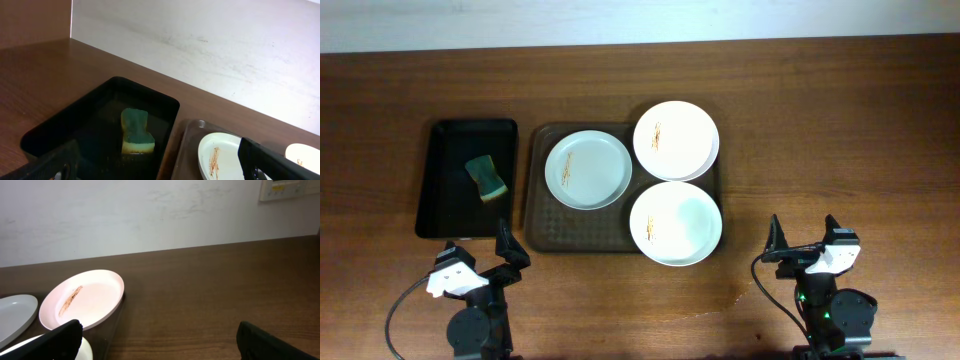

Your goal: Clean dirty plates on tray and stack at the side

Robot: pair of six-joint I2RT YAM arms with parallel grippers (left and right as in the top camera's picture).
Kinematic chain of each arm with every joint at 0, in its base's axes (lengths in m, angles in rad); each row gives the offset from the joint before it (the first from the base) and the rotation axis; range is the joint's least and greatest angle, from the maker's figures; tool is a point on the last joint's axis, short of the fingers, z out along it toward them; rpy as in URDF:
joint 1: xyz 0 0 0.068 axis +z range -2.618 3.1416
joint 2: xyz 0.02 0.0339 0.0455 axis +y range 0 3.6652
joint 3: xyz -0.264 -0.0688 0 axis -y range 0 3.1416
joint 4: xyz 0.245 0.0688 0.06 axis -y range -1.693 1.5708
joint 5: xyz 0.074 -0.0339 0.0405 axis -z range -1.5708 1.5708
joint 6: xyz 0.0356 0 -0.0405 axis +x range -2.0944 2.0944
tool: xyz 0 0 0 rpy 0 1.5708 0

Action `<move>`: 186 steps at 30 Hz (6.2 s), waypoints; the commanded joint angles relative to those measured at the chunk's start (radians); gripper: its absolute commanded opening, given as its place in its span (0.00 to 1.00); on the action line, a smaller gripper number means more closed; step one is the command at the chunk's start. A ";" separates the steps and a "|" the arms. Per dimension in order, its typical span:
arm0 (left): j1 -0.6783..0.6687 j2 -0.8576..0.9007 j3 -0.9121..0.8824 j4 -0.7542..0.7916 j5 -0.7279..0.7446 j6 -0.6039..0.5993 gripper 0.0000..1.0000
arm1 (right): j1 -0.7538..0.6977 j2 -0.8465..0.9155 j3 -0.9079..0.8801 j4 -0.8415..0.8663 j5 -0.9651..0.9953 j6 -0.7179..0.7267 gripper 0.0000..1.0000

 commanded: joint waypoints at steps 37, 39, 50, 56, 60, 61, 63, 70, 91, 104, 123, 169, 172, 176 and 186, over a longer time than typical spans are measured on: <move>0.002 -0.010 -0.003 -0.003 0.014 0.016 0.99 | 0.010 -0.008 -0.007 0.005 0.024 -0.006 0.98; 0.002 -0.010 -0.003 -0.003 0.014 0.016 0.99 | 0.009 -0.008 -0.007 0.056 -0.058 -0.006 0.98; 0.002 -0.010 -0.003 -0.003 0.018 0.016 0.99 | 0.009 0.002 0.016 0.078 -0.143 0.055 0.99; 0.002 -0.009 -0.003 0.106 -0.050 0.016 0.99 | 0.009 0.177 0.214 -0.004 -0.177 0.054 0.98; 0.002 0.005 0.028 0.204 -0.087 0.016 0.99 | 0.009 0.417 0.423 -0.030 -0.230 0.054 0.98; 0.002 0.015 0.046 0.200 -0.086 0.016 0.99 | 0.009 0.478 0.484 -0.052 -0.239 0.054 0.98; 0.002 0.089 0.140 0.134 -0.075 0.016 0.99 | 0.010 0.632 0.647 -0.133 -0.259 0.054 0.98; 0.002 0.510 0.557 -0.068 -0.053 0.025 0.99 | 0.009 0.901 0.987 -0.410 -0.259 0.053 0.98; 0.002 1.411 1.439 -0.905 0.229 0.058 0.99 | 0.483 1.804 1.676 -0.756 -0.216 0.260 0.98; 0.076 1.592 1.439 -0.936 0.106 -0.157 0.99 | 0.637 2.144 1.702 -0.603 -0.084 0.417 0.43; 0.077 1.606 1.424 -0.877 0.088 -0.156 0.99 | 0.653 2.269 1.696 -0.569 -0.007 0.418 0.06; 0.078 1.961 1.608 -0.919 0.139 0.171 0.00 | 0.536 2.268 1.698 -0.589 -0.344 0.330 0.04; 0.061 1.959 1.616 -0.917 0.316 0.245 0.01 | 0.540 2.269 1.698 -0.574 -0.344 0.331 0.04; 0.001 1.960 1.611 -0.903 0.389 0.226 0.00 | 0.540 2.269 1.694 -0.565 -0.344 0.350 0.04; -0.138 1.967 1.422 -0.661 0.283 0.013 0.01 | 0.540 2.269 1.692 -0.530 -0.343 0.369 0.04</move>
